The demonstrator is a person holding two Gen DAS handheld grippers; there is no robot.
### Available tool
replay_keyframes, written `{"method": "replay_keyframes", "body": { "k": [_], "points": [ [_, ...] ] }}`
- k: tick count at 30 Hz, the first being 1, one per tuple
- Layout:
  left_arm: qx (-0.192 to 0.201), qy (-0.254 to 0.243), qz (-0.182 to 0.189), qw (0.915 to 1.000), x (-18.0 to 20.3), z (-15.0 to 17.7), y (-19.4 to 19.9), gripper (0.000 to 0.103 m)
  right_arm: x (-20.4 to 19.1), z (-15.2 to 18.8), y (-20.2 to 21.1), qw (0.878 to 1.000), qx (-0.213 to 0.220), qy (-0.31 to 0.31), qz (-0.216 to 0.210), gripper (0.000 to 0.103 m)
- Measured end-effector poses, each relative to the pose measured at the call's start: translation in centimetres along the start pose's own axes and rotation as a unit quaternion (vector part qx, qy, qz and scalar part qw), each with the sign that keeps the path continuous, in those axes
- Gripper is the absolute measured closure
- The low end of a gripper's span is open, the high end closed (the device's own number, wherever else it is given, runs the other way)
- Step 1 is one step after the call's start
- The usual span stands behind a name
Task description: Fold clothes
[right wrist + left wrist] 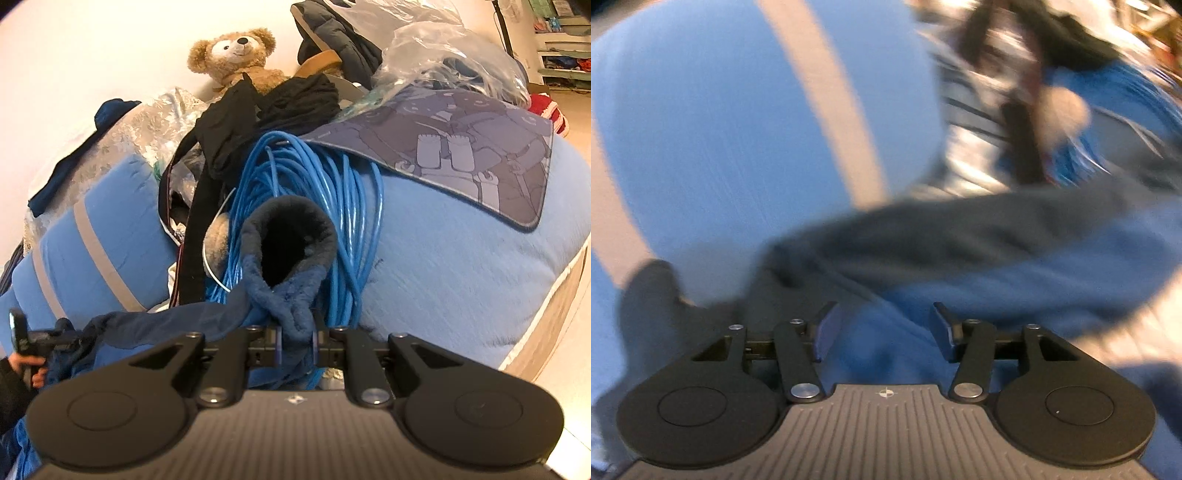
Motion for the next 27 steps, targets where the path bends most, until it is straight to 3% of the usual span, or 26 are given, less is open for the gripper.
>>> {"method": "replay_keyframes", "body": {
  "k": [3,5,7,13,19,27],
  "points": [
    [-0.021,-0.042,0.019,0.9987,3.5,1.0,-0.5,0.054,-0.4,-1.1,0.3,1.0,0.009,-0.001,-0.001,0.089],
    [-0.022,-0.054,0.041,0.9975,5.4,1.5,-0.8,0.054,-0.9,-2.7,0.4,1.0,0.018,0.004,0.003,0.089],
    [-0.018,-0.05,0.039,0.9979,6.4,1.9,-0.6,0.055,-1.5,-4.2,0.6,1.0,0.027,0.008,0.007,0.089],
    [0.0,-0.018,0.035,0.9992,7.3,2.6,0.3,0.055,-3.4,-10.2,-0.1,0.998,0.048,0.03,0.04,0.09],
    [0.005,-0.021,0.102,0.9946,7.0,3.8,2.0,0.055,-6.2,-14.7,-1.4,0.994,0.056,0.076,0.053,0.09],
    [-0.011,-0.013,0.076,0.9969,9.7,3.0,-1.7,0.052,-9.8,-18.2,-2.4,0.991,0.073,0.104,0.044,0.09]
  ]
}}
Point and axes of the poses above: each gripper's, at about its wrist camera, not at the fingertips, and y roughly against the way its jaws point, x to its right, z to its underside, the point moved 7 cm from there along -y, roughly the way its jaws point, and after that the axes turned 14 degrees about -x, right-handed, at the moved point
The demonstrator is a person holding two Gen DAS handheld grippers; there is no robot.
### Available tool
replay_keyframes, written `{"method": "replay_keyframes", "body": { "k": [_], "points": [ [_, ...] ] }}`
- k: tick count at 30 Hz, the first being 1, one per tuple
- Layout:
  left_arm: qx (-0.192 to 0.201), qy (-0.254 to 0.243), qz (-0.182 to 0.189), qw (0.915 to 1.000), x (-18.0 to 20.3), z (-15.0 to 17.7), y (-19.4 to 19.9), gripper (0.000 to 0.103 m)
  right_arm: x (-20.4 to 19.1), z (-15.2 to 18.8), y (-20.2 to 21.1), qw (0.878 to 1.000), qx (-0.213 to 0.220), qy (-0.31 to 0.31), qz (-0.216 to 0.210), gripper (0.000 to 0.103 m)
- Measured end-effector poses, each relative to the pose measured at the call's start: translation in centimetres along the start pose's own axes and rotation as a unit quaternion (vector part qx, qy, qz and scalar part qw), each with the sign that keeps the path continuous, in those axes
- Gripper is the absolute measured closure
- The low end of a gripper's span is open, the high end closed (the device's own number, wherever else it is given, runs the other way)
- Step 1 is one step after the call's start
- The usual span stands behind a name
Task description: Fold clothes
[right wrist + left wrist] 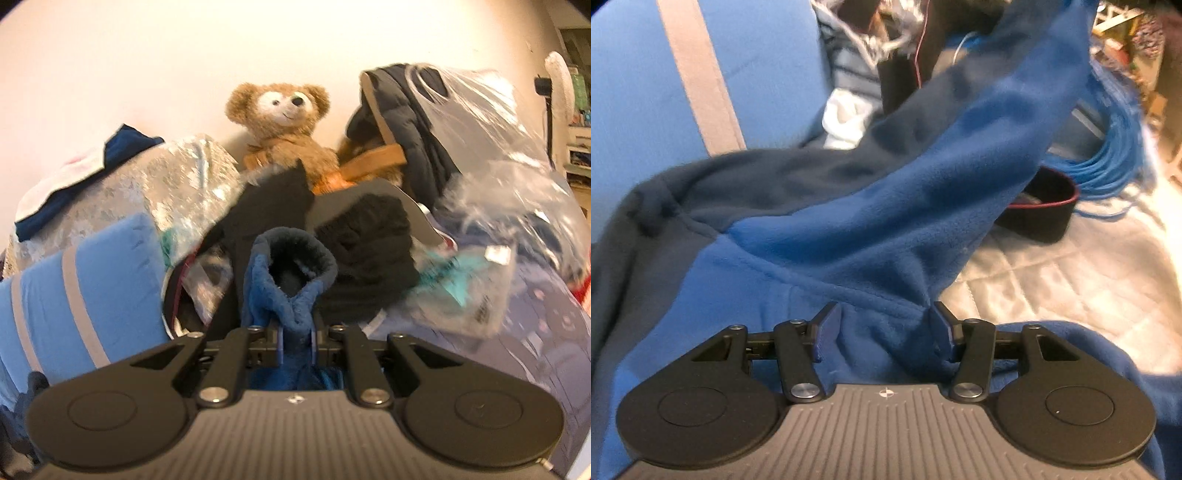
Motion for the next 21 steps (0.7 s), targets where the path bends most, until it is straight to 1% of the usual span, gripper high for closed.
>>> {"method": "replay_keyframes", "body": {
  "k": [1,2,3,6,10,12,14,15,17,18,19,21],
  "points": [
    [-0.007,0.004,-0.012,0.9999,0.3,-0.2,-0.8,0.049,-0.8,-0.5,0.1,1.0,0.005,0.004,-0.005,0.09],
    [-0.003,0.009,-0.022,0.9997,0.6,-0.3,-1.3,0.043,-1.7,-1.0,0.4,1.0,0.011,0.009,-0.011,0.09],
    [0.002,0.02,-0.025,0.9995,0.7,-0.4,-1.3,0.04,-2.7,-1.5,0.7,1.0,0.016,0.014,-0.019,0.09],
    [0.008,0.047,-0.03,0.9984,0.7,-0.3,-0.4,0.041,-6.8,-2.8,2.2,0.997,0.036,0.033,-0.064,0.09],
    [0.025,0.077,-0.009,0.9967,0.7,1.4,4.0,0.041,-13.2,-4.0,4.5,0.988,0.057,0.069,-0.124,0.09],
    [0.05,0.098,0.006,0.9939,0.7,2.6,7.5,0.041,-16.8,-4.4,5.6,0.982,0.066,0.094,-0.149,0.09],
    [0.075,0.136,0.009,0.9878,-0.1,4.5,11.3,0.04,-20.7,-4.6,6.7,0.975,0.071,0.12,-0.172,0.09],
    [0.087,0.159,0.008,0.9834,-0.5,5.6,13.1,0.04,-22.9,-4.5,7.3,0.971,0.073,0.133,-0.187,0.09],
    [0.104,0.206,-0.013,0.973,-1.7,8.1,16.8,0.039,-27.2,-4.2,8.4,0.96,0.074,0.159,-0.216,0.09],
    [0.108,0.225,-0.031,0.9678,-2.4,9.5,18.5,0.039,-29.4,-3.7,9.0,0.955,0.071,0.171,-0.233,0.09],
    [0.11,0.242,-0.057,0.9624,-3.1,11.1,20.3,0.039,-31.8,-2.8,9.6,0.947,0.067,0.187,-0.251,0.09],
    [0.111,0.264,-0.123,0.9503,-4.4,14.5,23.6,0.039,-36.6,-0.8,10.8,0.931,0.056,0.22,-0.287,0.09]
  ]
}}
Point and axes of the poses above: each gripper's, at about its wrist camera, not at the fingertips, and y roughly against the way its jaws point, x to its right, z to its underside, the point moved 7 cm from there along -y, roughly the way its jaws point, and after that the axes turned 14 degrees about -x, right-handed, at the moved point
